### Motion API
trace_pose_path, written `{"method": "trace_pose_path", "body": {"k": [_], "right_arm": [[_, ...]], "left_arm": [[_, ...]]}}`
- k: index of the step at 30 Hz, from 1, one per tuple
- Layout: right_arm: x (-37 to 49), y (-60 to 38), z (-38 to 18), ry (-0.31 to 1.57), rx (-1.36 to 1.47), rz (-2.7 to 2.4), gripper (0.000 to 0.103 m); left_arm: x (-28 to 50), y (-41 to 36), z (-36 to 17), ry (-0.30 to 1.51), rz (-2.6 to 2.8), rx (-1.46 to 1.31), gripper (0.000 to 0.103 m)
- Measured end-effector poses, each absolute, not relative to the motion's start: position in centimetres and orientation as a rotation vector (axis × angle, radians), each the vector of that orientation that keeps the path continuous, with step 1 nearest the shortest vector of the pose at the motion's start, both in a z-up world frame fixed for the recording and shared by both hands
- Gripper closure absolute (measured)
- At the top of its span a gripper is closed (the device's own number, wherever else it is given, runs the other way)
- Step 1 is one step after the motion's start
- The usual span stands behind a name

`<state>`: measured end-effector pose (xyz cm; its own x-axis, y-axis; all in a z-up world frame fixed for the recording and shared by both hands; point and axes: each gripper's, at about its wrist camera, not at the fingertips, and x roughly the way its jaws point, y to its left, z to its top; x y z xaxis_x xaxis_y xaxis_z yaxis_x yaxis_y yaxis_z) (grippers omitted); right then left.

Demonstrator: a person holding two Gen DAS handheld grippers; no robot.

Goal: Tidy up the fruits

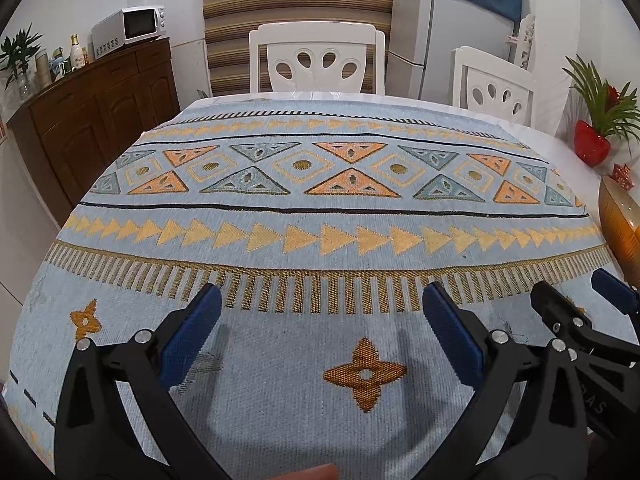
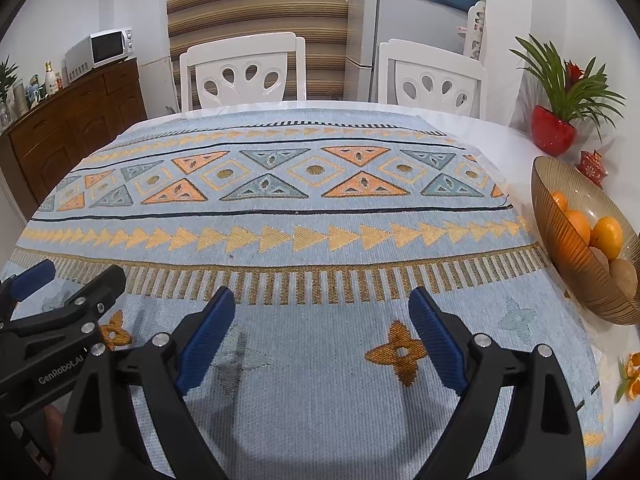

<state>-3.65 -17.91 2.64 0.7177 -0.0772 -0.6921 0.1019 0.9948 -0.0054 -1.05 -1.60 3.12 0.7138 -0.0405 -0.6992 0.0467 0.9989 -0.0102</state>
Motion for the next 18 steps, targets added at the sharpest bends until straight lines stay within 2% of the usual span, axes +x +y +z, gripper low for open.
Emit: {"method": "trace_pose_path", "body": {"k": [18], "right_arm": [[-3.51, -17.92, 2.41, 0.778, 0.034, -0.103, 0.005]], "left_arm": [[-0.60, -1.35, 2.66, 0.811, -0.044, -0.007, 0.003]]}}
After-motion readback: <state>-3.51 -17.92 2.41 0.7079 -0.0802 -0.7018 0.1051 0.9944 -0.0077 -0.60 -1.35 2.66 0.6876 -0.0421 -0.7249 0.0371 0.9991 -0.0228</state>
